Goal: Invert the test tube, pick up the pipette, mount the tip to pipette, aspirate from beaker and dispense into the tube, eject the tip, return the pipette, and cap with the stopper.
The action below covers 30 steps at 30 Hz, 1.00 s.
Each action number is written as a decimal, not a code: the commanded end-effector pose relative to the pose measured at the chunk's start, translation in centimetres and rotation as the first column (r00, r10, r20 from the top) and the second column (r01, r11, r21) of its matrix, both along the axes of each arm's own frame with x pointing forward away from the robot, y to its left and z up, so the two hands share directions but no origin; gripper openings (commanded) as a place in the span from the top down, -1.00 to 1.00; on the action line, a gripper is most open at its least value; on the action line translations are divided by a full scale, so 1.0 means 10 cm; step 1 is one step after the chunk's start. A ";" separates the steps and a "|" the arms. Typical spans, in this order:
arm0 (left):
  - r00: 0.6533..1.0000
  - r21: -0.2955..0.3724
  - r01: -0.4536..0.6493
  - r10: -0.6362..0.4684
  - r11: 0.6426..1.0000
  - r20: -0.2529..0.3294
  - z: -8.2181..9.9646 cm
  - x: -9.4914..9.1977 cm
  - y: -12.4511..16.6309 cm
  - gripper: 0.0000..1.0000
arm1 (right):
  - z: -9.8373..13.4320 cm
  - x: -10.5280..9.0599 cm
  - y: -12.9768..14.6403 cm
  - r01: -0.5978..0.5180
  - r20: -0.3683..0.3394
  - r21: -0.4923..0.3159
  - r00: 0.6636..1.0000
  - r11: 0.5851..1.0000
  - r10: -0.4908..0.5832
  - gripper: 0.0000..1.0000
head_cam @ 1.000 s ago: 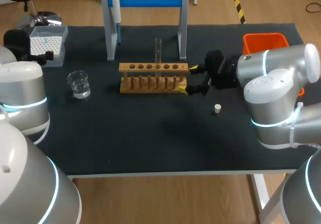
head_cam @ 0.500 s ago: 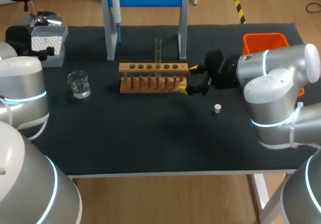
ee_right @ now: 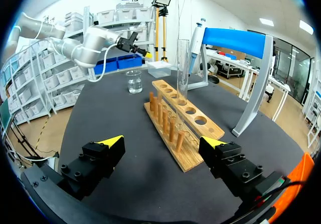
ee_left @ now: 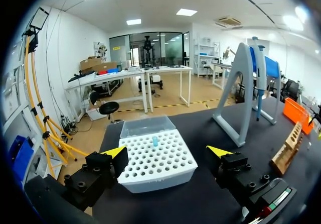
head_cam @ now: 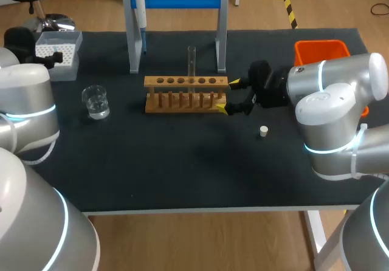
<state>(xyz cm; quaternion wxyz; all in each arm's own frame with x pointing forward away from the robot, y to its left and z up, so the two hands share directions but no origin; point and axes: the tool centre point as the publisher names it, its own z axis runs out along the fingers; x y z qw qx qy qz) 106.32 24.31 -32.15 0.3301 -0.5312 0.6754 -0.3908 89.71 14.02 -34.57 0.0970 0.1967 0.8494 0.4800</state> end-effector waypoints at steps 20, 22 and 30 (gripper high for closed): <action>0.999 0.013 0.032 -0.031 0.999 -0.030 -0.21 0.31 -0.05 -1.00 | 0.00 0.00 -0.01 0.000 -0.001 0.000 1.000 1.000 0.000 -1.00; 0.999 0.012 0.032 -0.031 0.999 -0.036 -0.23 0.33 -0.05 -1.00 | 0.00 0.00 -0.01 0.000 -0.001 0.000 1.000 1.000 0.000 -1.00; 0.999 0.009 0.033 -0.033 0.999 -0.044 -0.27 0.40 -0.06 -0.91 | 0.00 0.00 -0.01 0.000 -0.001 0.000 1.000 1.000 0.000 -1.00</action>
